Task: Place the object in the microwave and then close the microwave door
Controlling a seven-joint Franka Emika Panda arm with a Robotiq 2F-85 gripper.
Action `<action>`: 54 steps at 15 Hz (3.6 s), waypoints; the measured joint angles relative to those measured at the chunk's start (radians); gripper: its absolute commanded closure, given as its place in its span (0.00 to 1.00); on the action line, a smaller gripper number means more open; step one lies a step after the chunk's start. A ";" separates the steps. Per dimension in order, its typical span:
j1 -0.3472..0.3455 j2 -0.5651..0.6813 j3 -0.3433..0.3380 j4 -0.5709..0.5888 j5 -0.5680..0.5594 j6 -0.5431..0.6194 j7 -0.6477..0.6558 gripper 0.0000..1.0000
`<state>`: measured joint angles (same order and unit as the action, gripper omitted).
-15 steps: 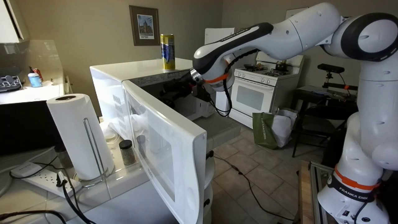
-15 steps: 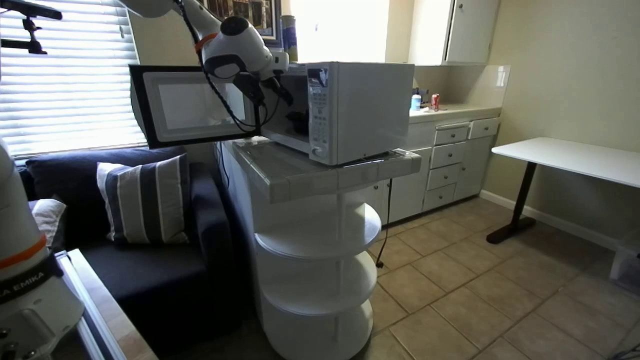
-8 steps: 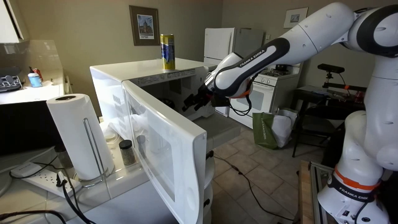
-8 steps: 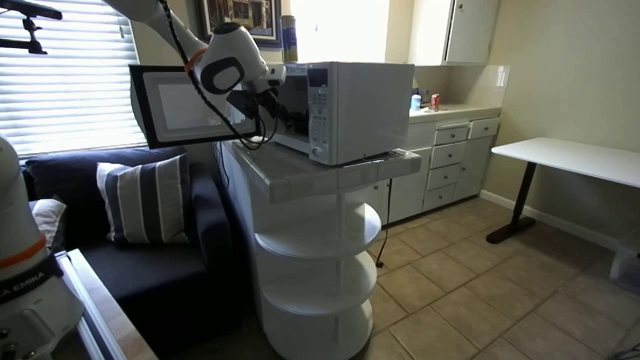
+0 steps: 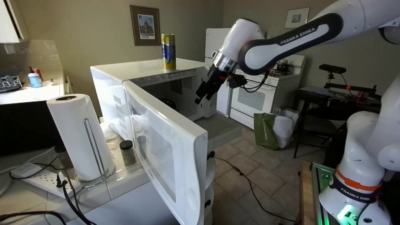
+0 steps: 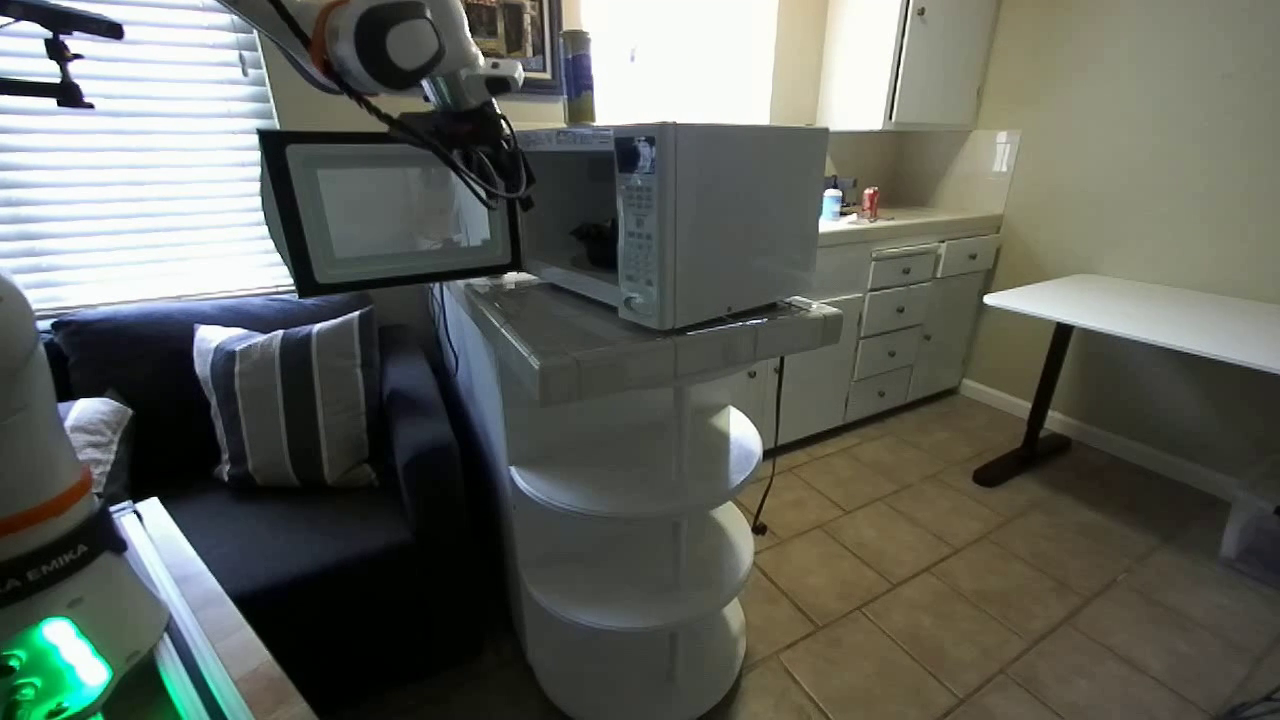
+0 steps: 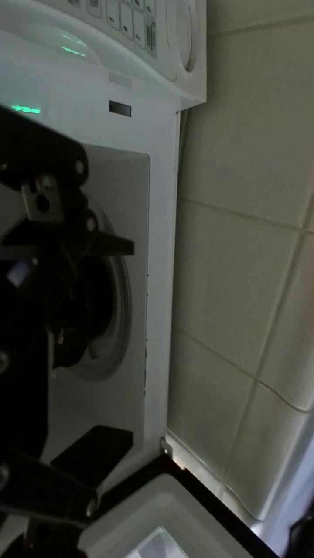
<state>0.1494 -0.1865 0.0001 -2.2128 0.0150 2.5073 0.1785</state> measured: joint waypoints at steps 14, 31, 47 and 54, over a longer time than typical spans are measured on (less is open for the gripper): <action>0.150 -0.115 0.186 0.225 0.271 -0.156 -0.159 1.00; 0.245 0.177 0.266 0.378 0.474 -0.140 -0.473 1.00; 0.156 0.194 0.265 0.579 -0.125 -0.593 0.250 1.00; 0.096 0.260 0.214 0.637 -0.130 -0.666 0.407 1.00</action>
<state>0.2455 0.0733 0.2141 -1.5759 -0.1147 1.8417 0.5860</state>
